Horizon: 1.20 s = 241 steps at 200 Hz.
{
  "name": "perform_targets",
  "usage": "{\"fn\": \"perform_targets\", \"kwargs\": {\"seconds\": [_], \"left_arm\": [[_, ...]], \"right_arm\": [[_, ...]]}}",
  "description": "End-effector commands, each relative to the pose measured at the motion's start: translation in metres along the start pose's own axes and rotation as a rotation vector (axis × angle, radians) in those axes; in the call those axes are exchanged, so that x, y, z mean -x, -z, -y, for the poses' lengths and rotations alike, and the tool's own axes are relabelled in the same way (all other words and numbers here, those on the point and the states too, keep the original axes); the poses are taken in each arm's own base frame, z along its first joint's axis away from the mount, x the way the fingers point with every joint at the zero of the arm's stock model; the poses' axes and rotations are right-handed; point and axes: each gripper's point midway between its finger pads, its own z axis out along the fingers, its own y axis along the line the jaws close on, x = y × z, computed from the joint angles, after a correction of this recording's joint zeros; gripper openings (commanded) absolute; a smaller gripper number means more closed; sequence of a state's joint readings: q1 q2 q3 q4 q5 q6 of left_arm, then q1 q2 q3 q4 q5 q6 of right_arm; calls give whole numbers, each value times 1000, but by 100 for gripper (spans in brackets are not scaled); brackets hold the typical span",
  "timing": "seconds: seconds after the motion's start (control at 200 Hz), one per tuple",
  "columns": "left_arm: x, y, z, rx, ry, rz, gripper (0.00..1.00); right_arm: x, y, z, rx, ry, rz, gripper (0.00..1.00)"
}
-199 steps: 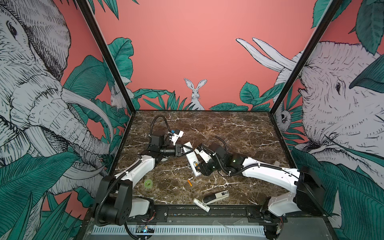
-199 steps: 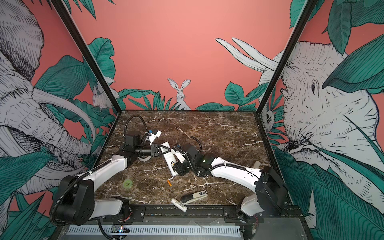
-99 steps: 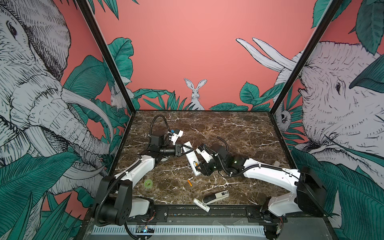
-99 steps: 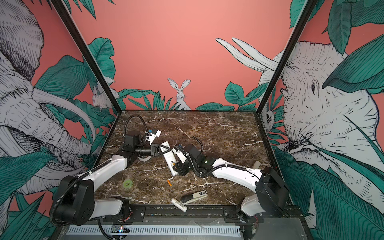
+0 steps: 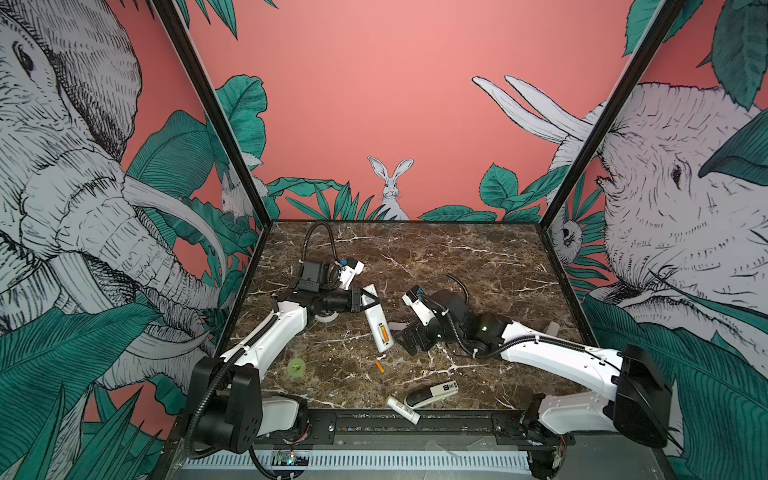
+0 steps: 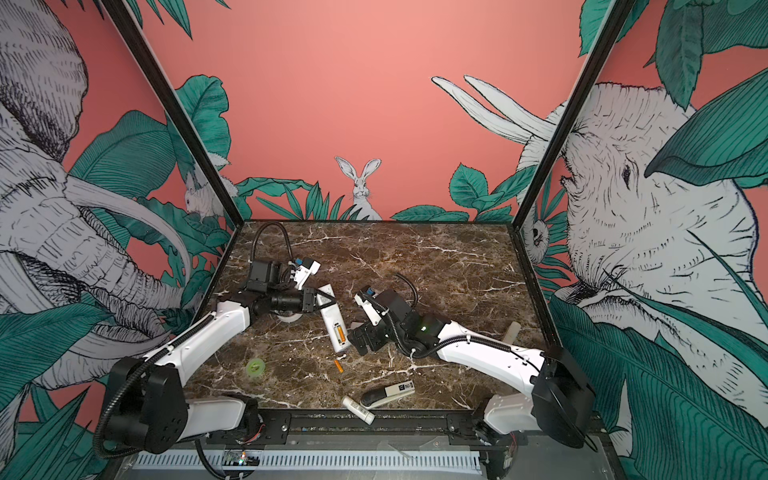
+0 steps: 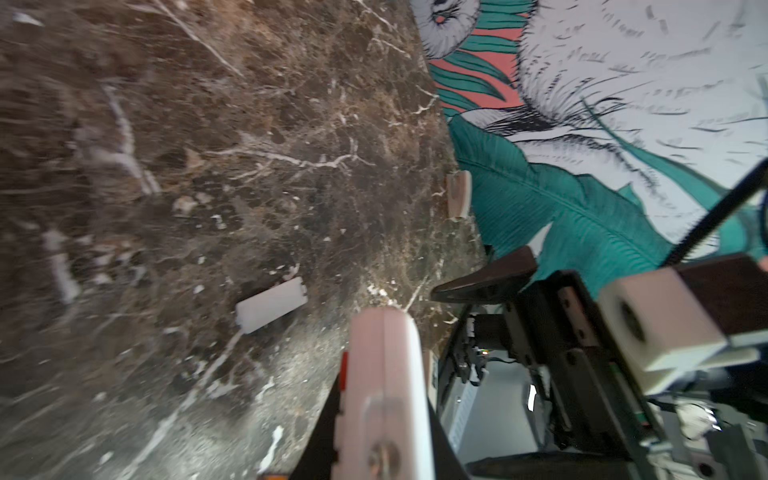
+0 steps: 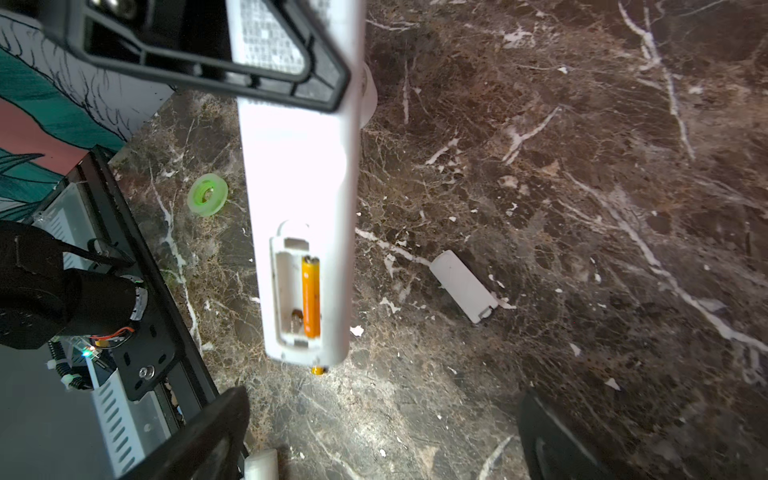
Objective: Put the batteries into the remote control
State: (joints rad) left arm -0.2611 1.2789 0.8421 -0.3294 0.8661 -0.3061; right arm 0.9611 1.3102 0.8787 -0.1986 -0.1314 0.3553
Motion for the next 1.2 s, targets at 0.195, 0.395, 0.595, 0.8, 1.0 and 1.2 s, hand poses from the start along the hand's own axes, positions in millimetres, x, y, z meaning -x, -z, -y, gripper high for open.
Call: {"fn": "perform_targets", "kwargs": {"seconds": [0.195,0.395,0.595,0.8,1.0,1.2], "left_arm": [[-6,43,-18,313,-133,24,0],[-16,64,-16,391,-179,61,0],[-25,88,-14,490,-211,116,0],[-26,105,-18,575,-235,164,0],[-26,113,-25,638,-225,171,0],[-26,112,-24,630,-229,171,0]], "right_arm": [[-28,-8,6,-57,-39,-94,99],[-45,-36,-16,-63,3,-187,99],[-57,-69,-43,-58,47,-273,91],[-69,-90,-55,-115,120,-384,71],[-70,-106,-55,-149,118,-414,56],[-71,-118,-54,-174,131,-441,45]]}}
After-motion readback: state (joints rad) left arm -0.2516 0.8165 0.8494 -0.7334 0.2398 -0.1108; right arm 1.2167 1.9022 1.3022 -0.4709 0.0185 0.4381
